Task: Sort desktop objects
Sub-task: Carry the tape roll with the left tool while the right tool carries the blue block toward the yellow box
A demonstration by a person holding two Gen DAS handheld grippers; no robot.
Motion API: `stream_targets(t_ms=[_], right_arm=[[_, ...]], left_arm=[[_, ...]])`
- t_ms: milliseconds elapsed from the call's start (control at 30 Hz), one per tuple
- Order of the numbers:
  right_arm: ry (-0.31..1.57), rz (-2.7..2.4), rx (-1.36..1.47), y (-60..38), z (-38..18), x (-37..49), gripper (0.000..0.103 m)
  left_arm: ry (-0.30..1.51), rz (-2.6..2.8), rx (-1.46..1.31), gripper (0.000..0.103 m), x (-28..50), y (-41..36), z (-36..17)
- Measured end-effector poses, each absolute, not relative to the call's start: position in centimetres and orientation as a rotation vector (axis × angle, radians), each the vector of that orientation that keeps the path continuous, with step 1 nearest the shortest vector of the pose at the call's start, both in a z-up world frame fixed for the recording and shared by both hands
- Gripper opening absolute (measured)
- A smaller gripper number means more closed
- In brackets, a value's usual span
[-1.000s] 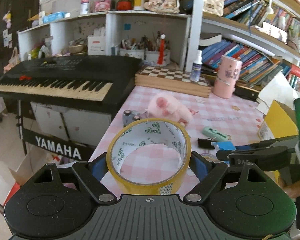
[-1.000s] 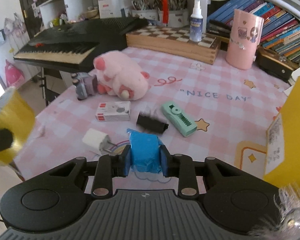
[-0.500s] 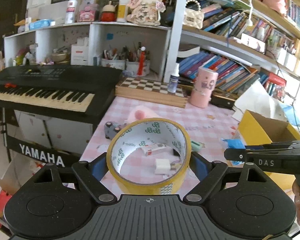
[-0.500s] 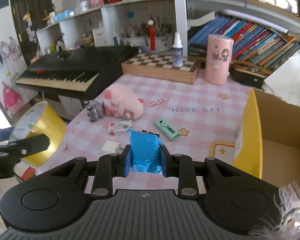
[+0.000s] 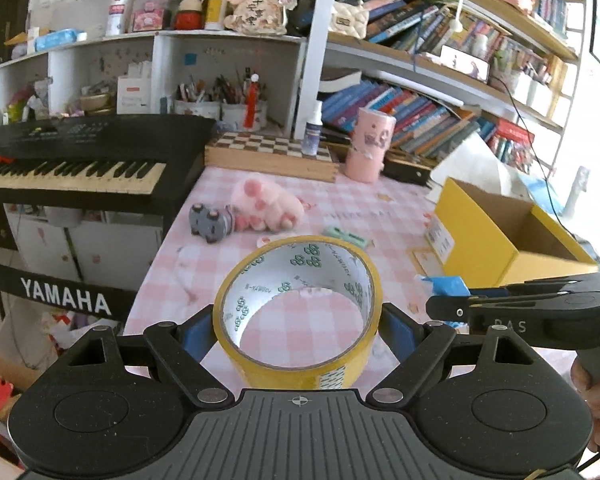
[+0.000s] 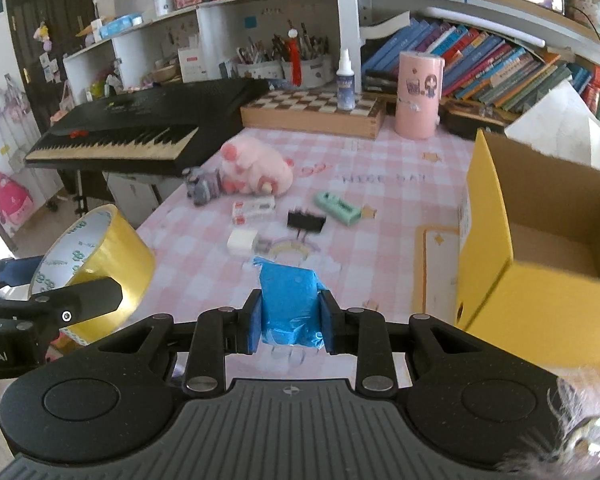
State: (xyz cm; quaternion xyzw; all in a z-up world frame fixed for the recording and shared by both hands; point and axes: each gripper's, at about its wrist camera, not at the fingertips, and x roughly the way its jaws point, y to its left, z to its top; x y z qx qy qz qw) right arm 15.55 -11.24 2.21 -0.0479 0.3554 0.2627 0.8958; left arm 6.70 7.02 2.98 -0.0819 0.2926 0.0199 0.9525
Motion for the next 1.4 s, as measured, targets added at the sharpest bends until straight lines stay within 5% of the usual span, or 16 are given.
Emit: stream_targets(t_ms=[700, 1400], right_arm=[[0.801, 0.332, 0.009, -16.6, 0.1, 3.1, 0.026], [0.82, 0.154, 0.104, -23.5, -0.2, 2.4, 0.026]], left_arm=[[0.661, -0.187, -0.094, 0.086, -0.1, 3.0, 1.8], [0.676, -0.361, -0.011, 0.086, 2.3, -3.4, 1.6]])
